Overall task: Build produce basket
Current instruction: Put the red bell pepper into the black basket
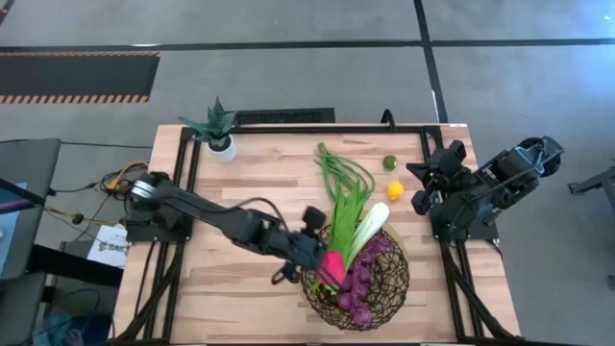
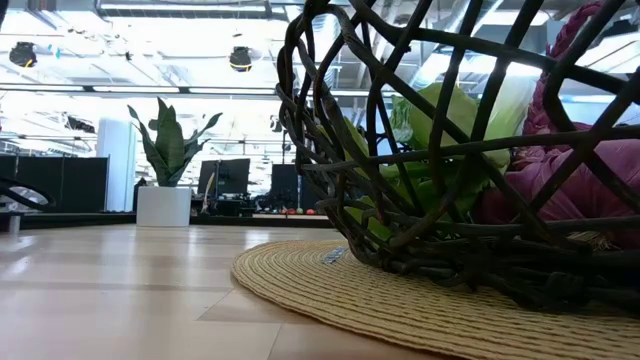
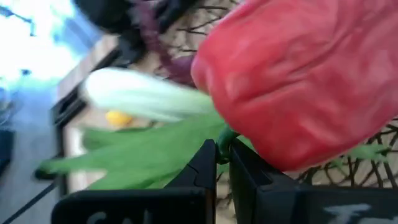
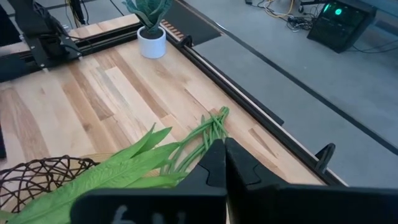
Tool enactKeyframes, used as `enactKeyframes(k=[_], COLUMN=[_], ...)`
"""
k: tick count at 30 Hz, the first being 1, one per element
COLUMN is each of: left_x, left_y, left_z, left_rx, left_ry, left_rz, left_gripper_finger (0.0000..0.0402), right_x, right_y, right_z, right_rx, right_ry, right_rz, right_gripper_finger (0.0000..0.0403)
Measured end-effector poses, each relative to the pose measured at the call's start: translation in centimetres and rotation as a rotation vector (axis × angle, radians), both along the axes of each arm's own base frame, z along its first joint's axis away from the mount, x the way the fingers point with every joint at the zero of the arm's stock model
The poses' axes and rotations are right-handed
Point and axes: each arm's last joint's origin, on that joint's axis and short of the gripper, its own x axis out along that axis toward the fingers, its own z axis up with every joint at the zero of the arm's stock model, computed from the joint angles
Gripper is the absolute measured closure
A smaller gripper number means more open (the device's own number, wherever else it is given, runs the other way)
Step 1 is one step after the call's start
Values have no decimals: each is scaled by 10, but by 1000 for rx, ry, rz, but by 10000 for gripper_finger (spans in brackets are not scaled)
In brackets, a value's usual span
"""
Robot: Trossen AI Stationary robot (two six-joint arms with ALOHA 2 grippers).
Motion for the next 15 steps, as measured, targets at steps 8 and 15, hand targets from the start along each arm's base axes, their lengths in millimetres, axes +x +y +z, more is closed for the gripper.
enactKeyframes(k=[8, 15], left_x=[7, 4], left_y=[-3, -2], left_z=[-52, -51], left_rx=[77, 68], left_ry=[250, 274], left_rz=[20, 45], left_gripper_finger=[401, 401], right_x=[0, 0], right_y=[1, 0], right_z=[-1, -1], right_rx=[20, 16], right_ry=[11, 17], right_rz=[11, 12], right_gripper_finger=[397, 397])
